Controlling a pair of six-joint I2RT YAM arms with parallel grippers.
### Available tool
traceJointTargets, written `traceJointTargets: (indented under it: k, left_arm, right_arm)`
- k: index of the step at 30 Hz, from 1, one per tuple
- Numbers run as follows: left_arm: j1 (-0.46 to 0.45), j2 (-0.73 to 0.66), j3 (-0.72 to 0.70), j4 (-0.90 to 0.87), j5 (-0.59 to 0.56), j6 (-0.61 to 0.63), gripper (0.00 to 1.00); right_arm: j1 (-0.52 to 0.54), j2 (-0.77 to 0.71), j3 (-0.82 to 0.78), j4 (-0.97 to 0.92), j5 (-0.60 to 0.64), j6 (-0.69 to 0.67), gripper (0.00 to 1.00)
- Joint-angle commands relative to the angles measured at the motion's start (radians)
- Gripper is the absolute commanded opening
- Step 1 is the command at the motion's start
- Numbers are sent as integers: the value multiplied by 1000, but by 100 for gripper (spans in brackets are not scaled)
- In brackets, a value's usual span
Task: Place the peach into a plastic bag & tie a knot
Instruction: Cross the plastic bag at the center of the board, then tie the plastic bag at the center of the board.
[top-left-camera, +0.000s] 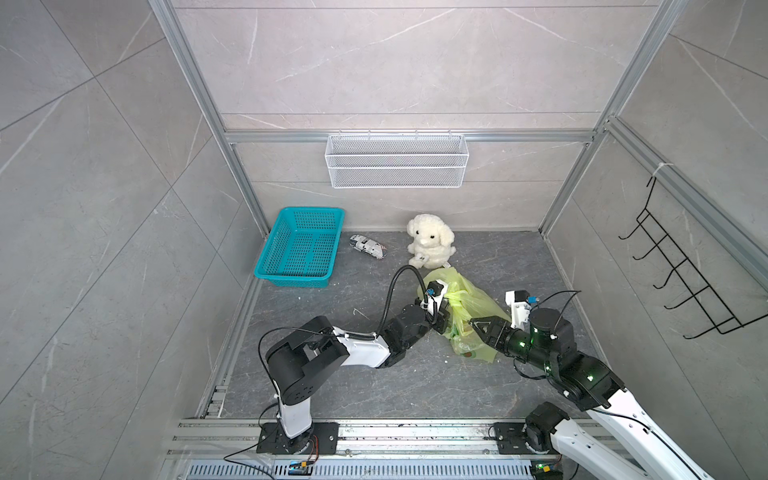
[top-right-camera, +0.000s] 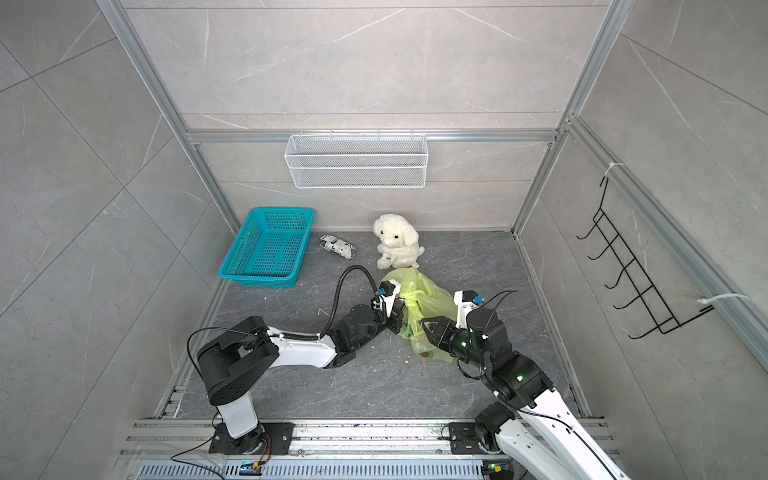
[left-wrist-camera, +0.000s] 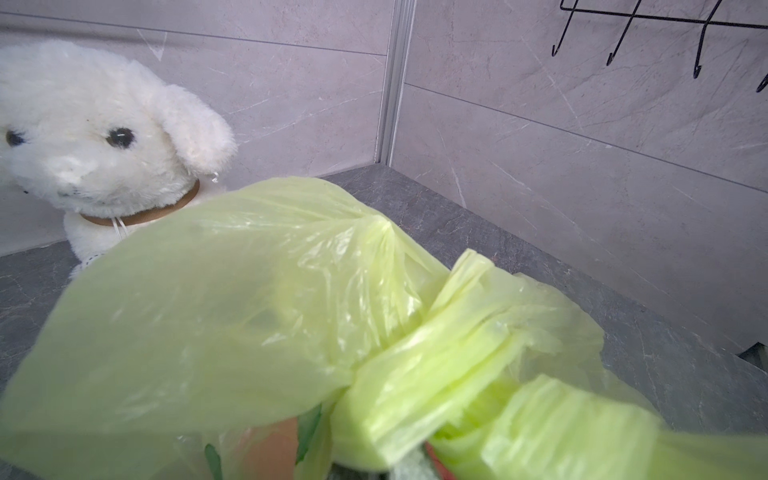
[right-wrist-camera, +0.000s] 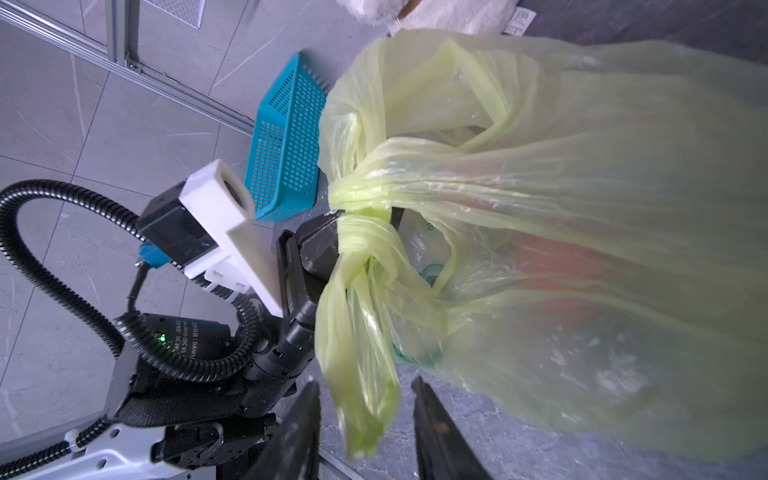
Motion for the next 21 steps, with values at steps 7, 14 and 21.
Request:
traceJointTargets:
  k: [7, 14, 21]
  left_arm:
    - [-5, 0, -7, 85, 35, 18, 0]
    - [-6, -16, -27, 87, 28, 31, 0]
    - [-7, -11, -27, 97, 30, 39, 0]
  right_arm:
    - [-20, 356, 442, -283, 290, -199, 11]
    - [-155, 735, 680, -324, -6, -292, 0]
    - [-183, 885, 764, -357, -87, -345, 0]
